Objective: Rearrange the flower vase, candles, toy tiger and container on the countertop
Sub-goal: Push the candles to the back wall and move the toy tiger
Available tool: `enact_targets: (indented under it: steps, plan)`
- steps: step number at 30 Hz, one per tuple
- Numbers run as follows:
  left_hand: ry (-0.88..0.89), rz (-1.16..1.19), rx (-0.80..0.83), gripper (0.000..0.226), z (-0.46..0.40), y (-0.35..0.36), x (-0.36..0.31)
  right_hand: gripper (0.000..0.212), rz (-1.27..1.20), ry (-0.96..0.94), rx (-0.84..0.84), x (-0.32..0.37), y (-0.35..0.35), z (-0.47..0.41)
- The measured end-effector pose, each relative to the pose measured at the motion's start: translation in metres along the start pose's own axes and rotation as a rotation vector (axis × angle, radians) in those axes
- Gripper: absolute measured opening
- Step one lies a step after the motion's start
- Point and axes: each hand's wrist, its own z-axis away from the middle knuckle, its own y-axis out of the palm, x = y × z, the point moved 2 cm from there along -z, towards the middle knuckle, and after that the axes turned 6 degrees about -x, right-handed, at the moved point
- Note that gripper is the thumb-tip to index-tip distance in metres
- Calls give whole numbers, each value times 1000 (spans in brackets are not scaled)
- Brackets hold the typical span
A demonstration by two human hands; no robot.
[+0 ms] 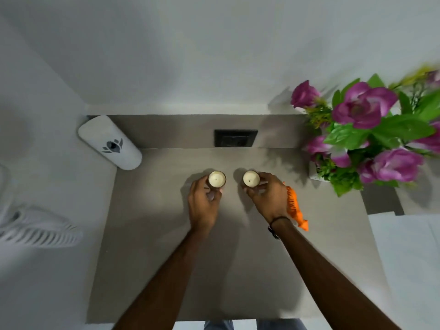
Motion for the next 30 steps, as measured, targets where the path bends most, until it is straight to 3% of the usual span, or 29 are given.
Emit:
enact_targets:
  steps: [7, 17, 20, 24, 27, 30]
  plan:
    - [28, -109, -151, 46, -57, 24, -35, 49, -48, 68, -87, 7, 7, -69]
    - [87, -136, -178, 51, -77, 40, -29, 58, -34, 54, -54, 6, 19, -97]
    - [116, -163, -149, 56, -78, 39, -23, 63, -25, 46, -31, 9, 16, -95]
    - [123, -376, -27, 81, -55, 35, -2, 62, 20, -56, -48, 7, -10, -76]
    - [252, -640, 122, 87, -6, 33, 30, 49, 144, -133, -117, -13, -38, -42]
    - [397, -804, 177, 88, 38, 28, 56, 46, 203, -69, -183, -40, -57, -6]
